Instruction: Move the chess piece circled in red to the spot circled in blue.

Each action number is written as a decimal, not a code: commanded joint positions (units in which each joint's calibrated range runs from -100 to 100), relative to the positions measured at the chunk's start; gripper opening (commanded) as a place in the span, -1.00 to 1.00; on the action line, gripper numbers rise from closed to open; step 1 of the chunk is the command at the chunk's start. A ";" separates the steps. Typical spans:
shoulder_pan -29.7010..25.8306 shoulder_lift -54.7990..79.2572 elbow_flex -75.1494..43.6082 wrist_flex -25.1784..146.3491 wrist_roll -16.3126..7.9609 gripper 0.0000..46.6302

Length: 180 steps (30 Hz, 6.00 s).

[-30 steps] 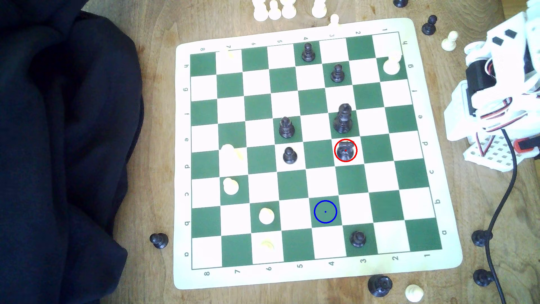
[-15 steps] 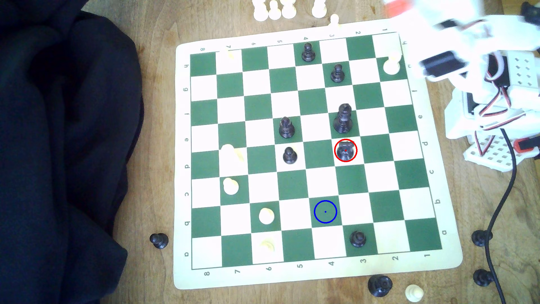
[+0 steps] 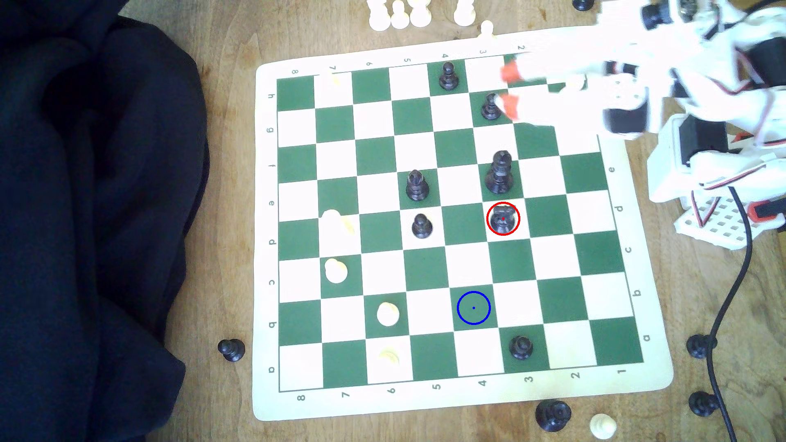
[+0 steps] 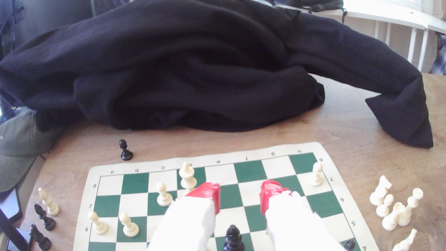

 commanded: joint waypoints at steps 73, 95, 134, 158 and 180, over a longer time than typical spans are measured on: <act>-11.47 48.54 1.17 -13.90 -1.47 -0.71; -17.18 49.82 -11.98 -4.08 -5.42 -0.99; -25.24 82.42 -32.01 -11.53 -12.06 -0.99; -26.96 75.03 -31.20 -3.01 -11.82 -0.08; -17.57 32.08 -6.35 11.73 -8.55 -0.02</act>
